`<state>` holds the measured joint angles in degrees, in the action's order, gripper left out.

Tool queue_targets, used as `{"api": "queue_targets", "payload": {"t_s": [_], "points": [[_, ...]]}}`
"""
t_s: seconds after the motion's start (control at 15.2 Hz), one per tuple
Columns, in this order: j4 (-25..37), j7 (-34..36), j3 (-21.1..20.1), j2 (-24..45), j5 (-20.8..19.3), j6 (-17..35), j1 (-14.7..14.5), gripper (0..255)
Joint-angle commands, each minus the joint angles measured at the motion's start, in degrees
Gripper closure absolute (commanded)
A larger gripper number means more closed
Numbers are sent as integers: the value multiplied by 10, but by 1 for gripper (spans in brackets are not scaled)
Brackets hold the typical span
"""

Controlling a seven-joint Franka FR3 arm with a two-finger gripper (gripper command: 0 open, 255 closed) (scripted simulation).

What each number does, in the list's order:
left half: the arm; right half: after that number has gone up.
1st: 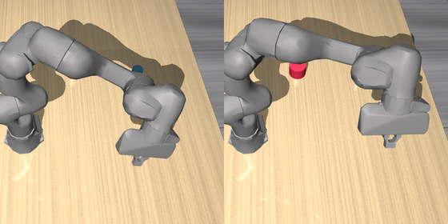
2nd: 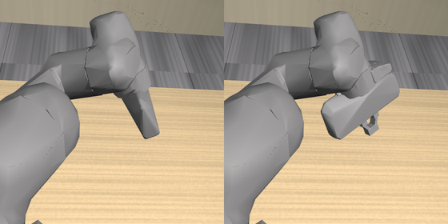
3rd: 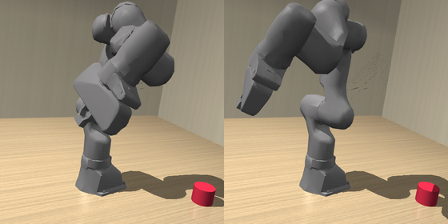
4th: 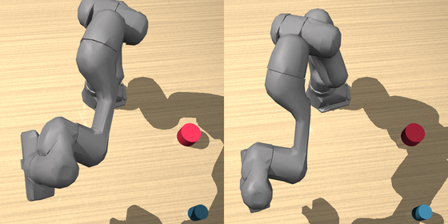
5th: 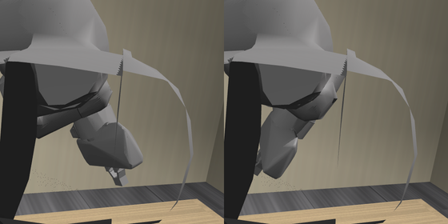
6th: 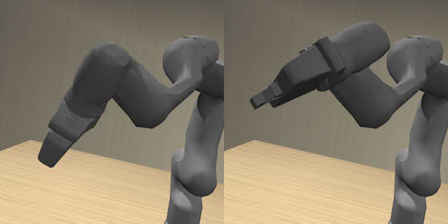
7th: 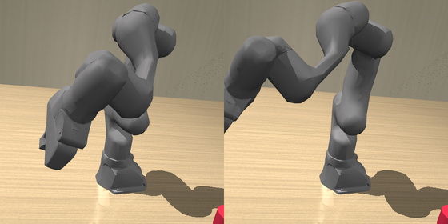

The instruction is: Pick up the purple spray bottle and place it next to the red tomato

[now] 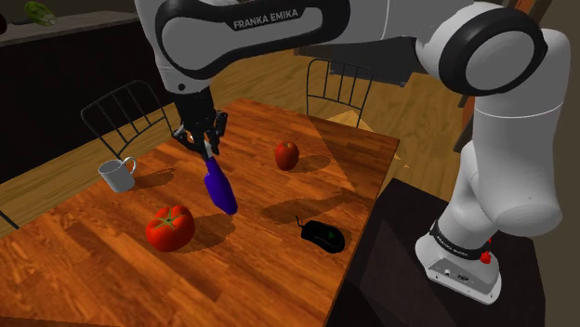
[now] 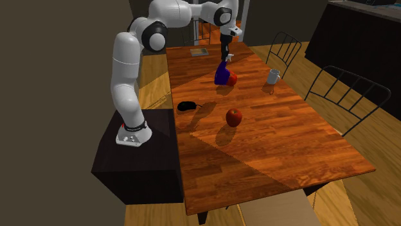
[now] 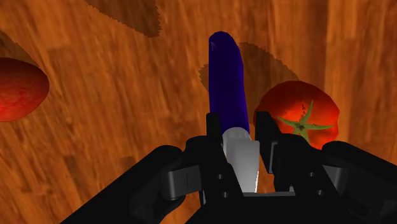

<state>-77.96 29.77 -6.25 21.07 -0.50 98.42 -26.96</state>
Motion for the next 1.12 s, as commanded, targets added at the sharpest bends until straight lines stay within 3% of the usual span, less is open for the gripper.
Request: {"api": "queue_targets", "payload": {"t_s": [0.0, 0.86, 1.06], "points": [[-20, 0, 0, -2, 0, 18, 0, 255], [-107, -1, 1, 7, -1, 114, 1, 255], [-107, -1, 1, 7, -1, 114, 1, 255]]}}
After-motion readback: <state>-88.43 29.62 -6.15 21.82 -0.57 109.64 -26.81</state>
